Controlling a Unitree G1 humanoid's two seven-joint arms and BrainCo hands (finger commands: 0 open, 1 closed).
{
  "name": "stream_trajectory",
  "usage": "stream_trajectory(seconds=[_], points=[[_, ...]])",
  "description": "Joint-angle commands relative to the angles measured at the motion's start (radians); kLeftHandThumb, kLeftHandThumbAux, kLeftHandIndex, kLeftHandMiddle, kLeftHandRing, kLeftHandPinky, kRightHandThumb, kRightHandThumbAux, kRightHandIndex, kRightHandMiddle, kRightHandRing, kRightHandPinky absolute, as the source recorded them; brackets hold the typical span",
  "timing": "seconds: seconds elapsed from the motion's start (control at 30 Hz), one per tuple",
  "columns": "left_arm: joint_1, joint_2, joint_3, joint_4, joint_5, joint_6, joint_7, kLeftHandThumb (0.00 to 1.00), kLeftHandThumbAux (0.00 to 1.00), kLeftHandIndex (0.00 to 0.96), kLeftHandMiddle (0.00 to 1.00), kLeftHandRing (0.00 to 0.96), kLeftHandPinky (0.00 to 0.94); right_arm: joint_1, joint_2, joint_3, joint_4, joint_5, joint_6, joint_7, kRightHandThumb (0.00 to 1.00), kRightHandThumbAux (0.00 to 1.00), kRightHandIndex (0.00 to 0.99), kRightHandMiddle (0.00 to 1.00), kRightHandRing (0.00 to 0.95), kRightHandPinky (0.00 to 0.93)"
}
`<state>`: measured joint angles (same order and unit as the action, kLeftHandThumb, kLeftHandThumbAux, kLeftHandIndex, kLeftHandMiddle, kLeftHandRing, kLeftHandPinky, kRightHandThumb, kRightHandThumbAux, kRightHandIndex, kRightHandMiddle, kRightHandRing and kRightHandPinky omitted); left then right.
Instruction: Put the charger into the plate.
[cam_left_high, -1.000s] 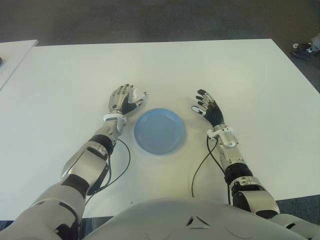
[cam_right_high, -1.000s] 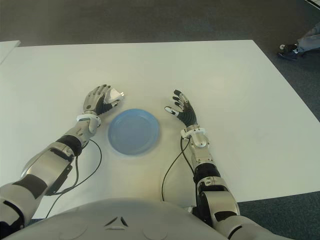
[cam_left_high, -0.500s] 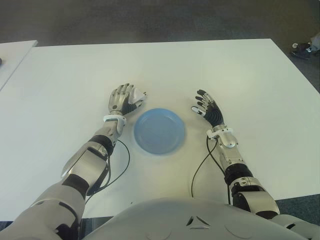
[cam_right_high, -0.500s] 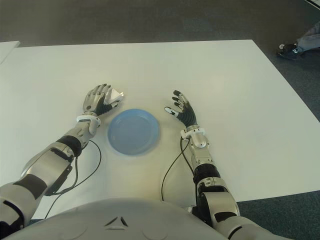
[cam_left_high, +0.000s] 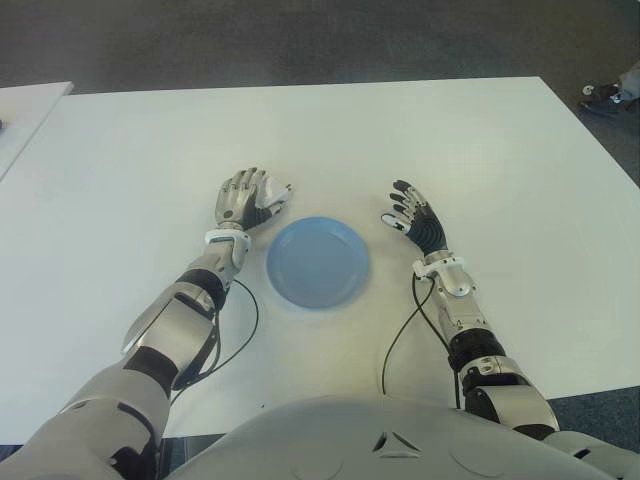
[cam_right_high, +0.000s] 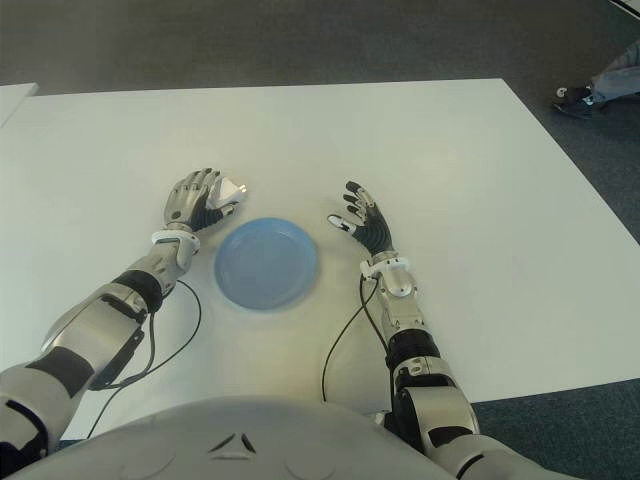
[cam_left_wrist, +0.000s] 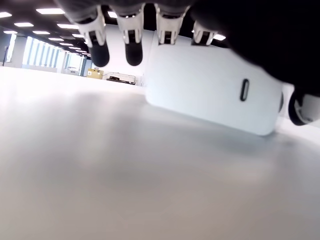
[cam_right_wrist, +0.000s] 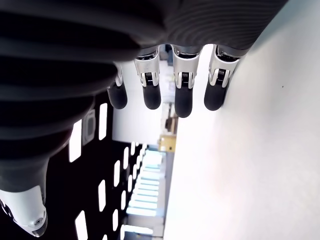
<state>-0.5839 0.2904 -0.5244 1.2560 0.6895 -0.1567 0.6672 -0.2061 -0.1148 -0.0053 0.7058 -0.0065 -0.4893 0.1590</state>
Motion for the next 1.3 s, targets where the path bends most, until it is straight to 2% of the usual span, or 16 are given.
stream_trajectory(seconds=[0.03, 0.5, 0.67, 0.87, 1.03, 1.3], points=[[0.064, -0.003, -0.013, 0.042, 0.007, 0.011, -0.044, 0.155, 0.281, 0.000, 0.000, 0.000, 0.000, 0.073, 0.014, 0.010, 0.043, -0.005, 0.072, 0.005, 0.144, 0.646, 0.101, 0.110, 0.119, 0.169], [0.066, -0.001, -0.006, 0.044, -0.004, -0.013, -0.069, 0.172, 0.292, 0.000, 0.000, 0.000, 0.000, 0.075, 0.015, 0.009, 0.033, -0.005, 0.080, 0.005, 0.139, 0.652, 0.101, 0.113, 0.125, 0.180], [0.066, 0.000, 0.008, 0.045, -0.021, -0.036, -0.106, 0.227, 0.310, 0.000, 0.008, 0.005, 0.069, 0.076, 0.014, 0.011, 0.031, -0.007, 0.081, 0.003, 0.140, 0.651, 0.102, 0.113, 0.126, 0.181], [0.062, 0.003, 0.031, 0.049, -0.051, -0.055, -0.198, 0.328, 0.313, 0.012, 0.110, 0.121, 0.202, 0.075, 0.014, 0.012, 0.029, -0.011, 0.081, 0.000, 0.135, 0.650, 0.103, 0.113, 0.128, 0.187], [0.055, 0.006, 0.036, 0.051, -0.053, -0.053, -0.250, 0.367, 0.303, 0.079, 0.213, 0.225, 0.299, 0.074, 0.014, 0.012, 0.027, -0.011, 0.086, -0.001, 0.135, 0.651, 0.106, 0.116, 0.133, 0.194], [0.033, 0.002, 0.034, 0.057, -0.059, -0.018, -0.365, 0.372, 0.300, 0.169, 0.292, 0.291, 0.321, 0.075, 0.016, 0.013, 0.023, -0.012, 0.096, -0.007, 0.132, 0.650, 0.113, 0.119, 0.135, 0.192]])
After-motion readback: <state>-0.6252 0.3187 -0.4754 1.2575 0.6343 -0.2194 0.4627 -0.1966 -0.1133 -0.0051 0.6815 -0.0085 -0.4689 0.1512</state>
